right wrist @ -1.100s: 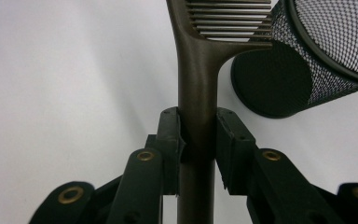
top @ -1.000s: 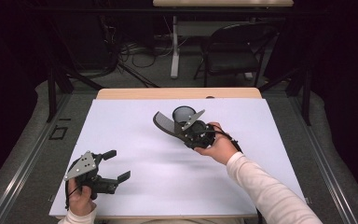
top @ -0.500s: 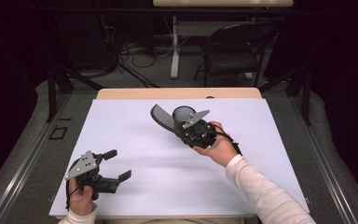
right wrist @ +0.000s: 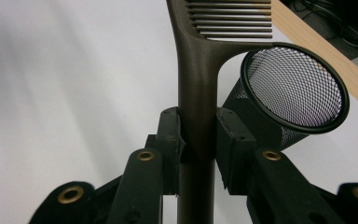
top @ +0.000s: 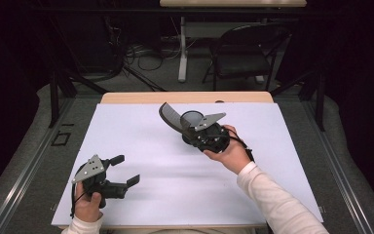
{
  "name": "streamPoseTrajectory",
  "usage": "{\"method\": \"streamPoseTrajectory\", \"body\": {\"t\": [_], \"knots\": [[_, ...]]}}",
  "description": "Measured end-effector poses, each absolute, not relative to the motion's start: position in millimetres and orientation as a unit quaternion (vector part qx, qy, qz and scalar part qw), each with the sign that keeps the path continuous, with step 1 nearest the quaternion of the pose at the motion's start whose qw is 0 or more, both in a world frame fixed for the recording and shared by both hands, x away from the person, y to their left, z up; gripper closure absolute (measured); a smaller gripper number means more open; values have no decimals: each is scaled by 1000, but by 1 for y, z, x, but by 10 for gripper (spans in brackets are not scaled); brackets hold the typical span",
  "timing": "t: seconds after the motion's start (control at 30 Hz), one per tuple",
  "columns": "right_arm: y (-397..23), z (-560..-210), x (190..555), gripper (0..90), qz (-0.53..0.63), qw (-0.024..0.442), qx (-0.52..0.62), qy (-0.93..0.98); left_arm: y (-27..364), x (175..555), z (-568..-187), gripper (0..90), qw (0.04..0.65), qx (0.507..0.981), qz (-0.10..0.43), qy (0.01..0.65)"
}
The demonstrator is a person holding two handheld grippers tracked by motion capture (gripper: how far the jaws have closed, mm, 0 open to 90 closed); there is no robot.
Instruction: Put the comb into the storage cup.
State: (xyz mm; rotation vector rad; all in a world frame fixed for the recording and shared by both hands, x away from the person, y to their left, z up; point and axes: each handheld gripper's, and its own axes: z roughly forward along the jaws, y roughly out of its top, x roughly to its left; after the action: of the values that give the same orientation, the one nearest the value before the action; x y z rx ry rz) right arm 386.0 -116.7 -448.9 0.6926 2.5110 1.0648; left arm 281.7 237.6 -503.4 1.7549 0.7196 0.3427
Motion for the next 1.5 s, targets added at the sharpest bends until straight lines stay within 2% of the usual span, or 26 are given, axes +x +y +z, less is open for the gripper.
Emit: {"method": "streamPoseTrajectory", "body": {"t": [0.63, 1.0, 1.5], "knots": [[-121, -439, 382, 729, 409, 175, 241, 863, 229, 303, -487, 50, 576, 718, 107, 375], [-122, -438, 381, 729, 419, 188, 244, 854, 224, 322, -460, 51, 561, 727, 114, 378], [-123, -440, 381, 729, 425, 197, 253, 847, 213, 344, -435, 70, 549, 738, 87, 383]]}}
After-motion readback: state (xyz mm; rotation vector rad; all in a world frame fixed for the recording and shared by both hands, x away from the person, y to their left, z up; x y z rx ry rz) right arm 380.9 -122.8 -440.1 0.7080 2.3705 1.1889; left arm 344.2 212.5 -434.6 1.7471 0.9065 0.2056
